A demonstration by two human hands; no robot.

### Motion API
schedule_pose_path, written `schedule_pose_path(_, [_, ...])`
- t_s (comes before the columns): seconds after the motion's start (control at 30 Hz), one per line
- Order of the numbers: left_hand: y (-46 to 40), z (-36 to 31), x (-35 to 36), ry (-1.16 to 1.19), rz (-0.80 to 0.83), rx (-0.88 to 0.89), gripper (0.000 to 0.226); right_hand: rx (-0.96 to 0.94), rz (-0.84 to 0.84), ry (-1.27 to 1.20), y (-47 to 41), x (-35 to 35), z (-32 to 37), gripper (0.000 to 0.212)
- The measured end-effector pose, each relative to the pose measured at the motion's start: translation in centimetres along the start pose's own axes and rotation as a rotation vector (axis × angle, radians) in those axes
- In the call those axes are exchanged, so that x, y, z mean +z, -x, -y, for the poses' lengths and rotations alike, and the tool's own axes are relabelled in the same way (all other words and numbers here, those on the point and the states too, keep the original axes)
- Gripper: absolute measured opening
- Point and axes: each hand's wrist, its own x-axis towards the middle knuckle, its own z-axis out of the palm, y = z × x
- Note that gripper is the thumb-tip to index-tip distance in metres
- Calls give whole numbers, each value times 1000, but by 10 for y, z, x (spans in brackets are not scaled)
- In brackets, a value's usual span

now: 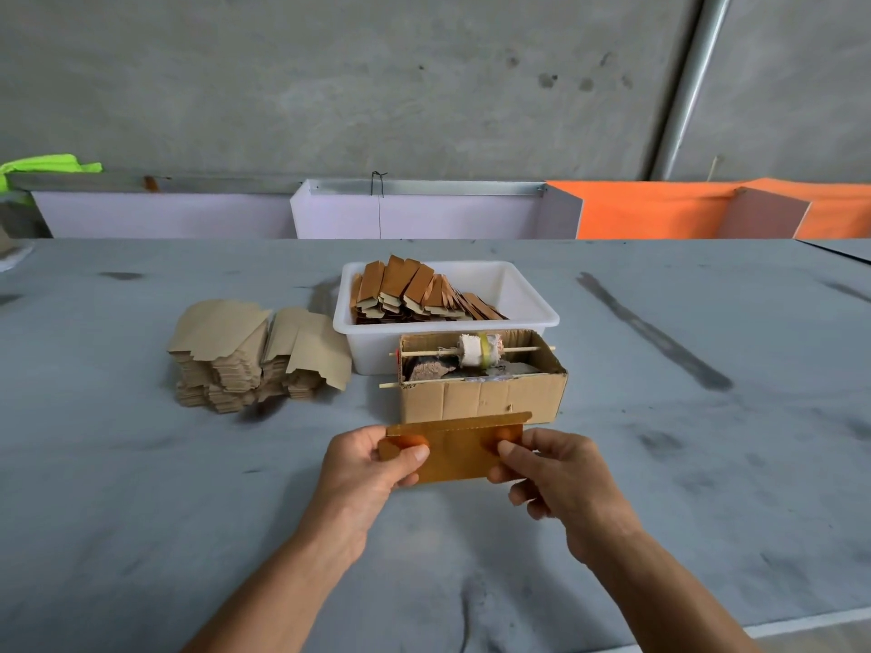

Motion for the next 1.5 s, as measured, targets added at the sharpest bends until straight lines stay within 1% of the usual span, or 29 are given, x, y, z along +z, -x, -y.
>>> schedule_pose_path(0.03, [1,0,0,-5,-30,27,15,11,-2,-17,0,0,0,12])
schedule_pose_path(0.1, [1,1,0,-48,-148,94,16,33,-13,-73,-2,-1,0,13])
schedule_pose_path(0.17, [2,1,-1,-87,-228,103,18,43,-18,-114,-3,-3,-2,14])
schedule_pose_path(0.2, [4,1,0,-80,-219,68,19,44,-15,-125,-3,-4,-2,14])
schedule_pose_path(0.3, [6,-6,3,51,-90,-143,20,38,25,-113,-3,-3,-4,16])
schedule_pose_path(0.4, [6,-11,6,149,10,-288,7,29,52,-90,-2,-5,-4,16])
schedule_pose_path(0.5, [7,-9,7,123,27,-307,4,10,21,-50,-2,-7,-4,12])
schedule_pose_path(0.67, [10,-1,10,107,-22,-250,6,4,-30,-73,-3,-2,-9,10])
schedule_pose_path(0.8, [11,1,11,129,20,-266,9,38,5,-140,-4,-1,-11,9])
schedule_pose_path(0.93, [6,-1,11,209,43,-317,6,65,47,-172,-5,-3,-13,10])
schedule_pose_path(1.07, [2,1,13,199,-4,-263,7,110,71,-228,-9,-2,-14,11])
schedule_pose_path(1.17, [-2,5,14,111,-62,-193,11,170,89,-325,-14,0,-14,10])
schedule_pose_path(1.27, [-7,7,16,66,-118,-114,8,221,111,-400,-20,4,-14,11])
schedule_pose_path(1.37, [-9,8,17,-5,-162,5,10,205,112,-420,-22,9,-14,11])
schedule_pose_path(1.43, [-9,6,16,-28,-162,59,11,183,108,-413,-22,10,-15,12])
schedule_pose_path(1.5, [-10,2,12,-20,-114,55,9,185,106,-419,-22,10,-14,12])
